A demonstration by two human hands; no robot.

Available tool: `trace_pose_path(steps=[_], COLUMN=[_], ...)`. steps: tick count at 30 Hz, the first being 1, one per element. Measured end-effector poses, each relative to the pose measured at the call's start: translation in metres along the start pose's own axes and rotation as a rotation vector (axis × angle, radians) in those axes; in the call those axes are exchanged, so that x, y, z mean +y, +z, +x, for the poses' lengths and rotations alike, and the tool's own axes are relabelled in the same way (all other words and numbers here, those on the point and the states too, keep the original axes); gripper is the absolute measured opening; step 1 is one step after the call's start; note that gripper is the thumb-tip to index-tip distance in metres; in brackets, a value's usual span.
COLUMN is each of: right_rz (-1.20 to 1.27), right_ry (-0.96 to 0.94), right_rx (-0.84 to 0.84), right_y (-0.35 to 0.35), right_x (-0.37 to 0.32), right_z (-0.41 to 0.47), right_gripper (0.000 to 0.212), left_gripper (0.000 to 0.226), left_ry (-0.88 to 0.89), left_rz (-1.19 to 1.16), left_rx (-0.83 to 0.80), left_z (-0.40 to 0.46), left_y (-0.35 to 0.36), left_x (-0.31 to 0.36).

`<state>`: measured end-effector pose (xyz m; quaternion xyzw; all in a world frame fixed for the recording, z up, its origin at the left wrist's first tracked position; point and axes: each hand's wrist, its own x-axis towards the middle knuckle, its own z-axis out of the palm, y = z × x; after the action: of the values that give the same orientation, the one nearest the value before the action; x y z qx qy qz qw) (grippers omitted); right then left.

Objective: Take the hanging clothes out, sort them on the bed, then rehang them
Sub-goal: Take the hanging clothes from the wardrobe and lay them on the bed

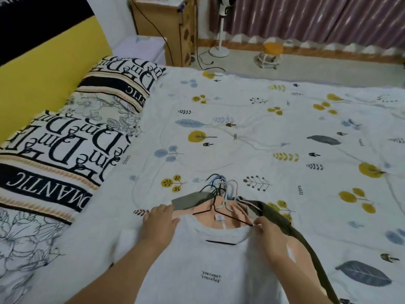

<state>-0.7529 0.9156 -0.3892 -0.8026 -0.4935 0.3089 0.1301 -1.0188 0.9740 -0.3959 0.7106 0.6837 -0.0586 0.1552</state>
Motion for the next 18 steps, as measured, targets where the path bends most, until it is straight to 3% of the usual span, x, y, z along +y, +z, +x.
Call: trace_pose_path(steps=[3, 6, 14, 18], right_rz=[-0.262, -0.302, -0.424, -0.437], right_ry=[-0.042, -0.129, -0.259, -0.334], right_rx=[0.022, 0.091, -0.176, -0.186], right_y=[0.012, 0.016, 0.004, -0.011], right_x=[0.01, 0.005, -0.048, -0.085], right_z=[0.004, -0.007, -0.073, -0.119], right_gripper=[0.033, 0.031, 0.04, 0.039], left_gripper=[0.043, 0.042, 0.034, 0.034], left_ry=[0.001, -0.012, -0.004, 0.01], left_rz=[-0.034, -0.103, -0.259, -0.341], left_rx=[-0.089, -0.145, -0.185, -0.166], left_z=[-0.007, -0.023, -0.082, -0.12], left_y=[0.009, 0.009, -0.026, -0.053], left_x=[0.003, 0.007, 0.013, 0.005])
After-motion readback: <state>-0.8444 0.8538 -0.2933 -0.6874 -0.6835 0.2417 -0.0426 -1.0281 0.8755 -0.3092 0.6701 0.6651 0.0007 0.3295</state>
